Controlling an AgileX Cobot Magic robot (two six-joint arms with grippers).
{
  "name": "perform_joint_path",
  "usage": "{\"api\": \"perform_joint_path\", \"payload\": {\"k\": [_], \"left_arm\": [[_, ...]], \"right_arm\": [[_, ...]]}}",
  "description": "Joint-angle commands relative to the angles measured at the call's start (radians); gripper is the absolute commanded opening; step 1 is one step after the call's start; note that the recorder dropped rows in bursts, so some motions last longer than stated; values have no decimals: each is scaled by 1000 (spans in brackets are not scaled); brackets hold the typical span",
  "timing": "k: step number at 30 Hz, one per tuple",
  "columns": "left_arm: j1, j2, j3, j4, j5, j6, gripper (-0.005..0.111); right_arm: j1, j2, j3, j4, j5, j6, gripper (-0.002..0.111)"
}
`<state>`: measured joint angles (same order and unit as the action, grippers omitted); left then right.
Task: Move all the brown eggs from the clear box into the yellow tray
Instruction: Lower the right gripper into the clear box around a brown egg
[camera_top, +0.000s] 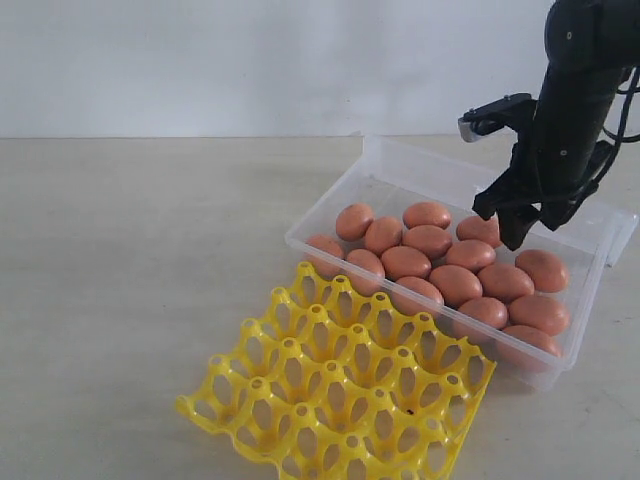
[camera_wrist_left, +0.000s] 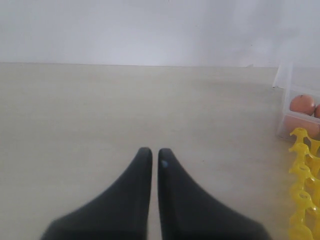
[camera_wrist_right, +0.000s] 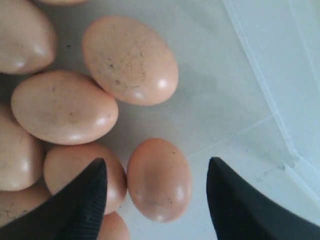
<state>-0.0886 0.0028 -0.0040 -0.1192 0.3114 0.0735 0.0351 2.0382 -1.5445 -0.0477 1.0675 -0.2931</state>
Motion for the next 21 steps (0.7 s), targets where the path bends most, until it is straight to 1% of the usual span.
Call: {"api": "perform_joint_path", "payload": {"k": [1,21], "left_arm": [[-5,-3,4,3,-15,5,4],[-5,-3,4,3,-17,5,4]], "right_arm": [[-3,0,-2,-13,-18,11,51],[-5,125,-2,-40,-2,72,51]]}}
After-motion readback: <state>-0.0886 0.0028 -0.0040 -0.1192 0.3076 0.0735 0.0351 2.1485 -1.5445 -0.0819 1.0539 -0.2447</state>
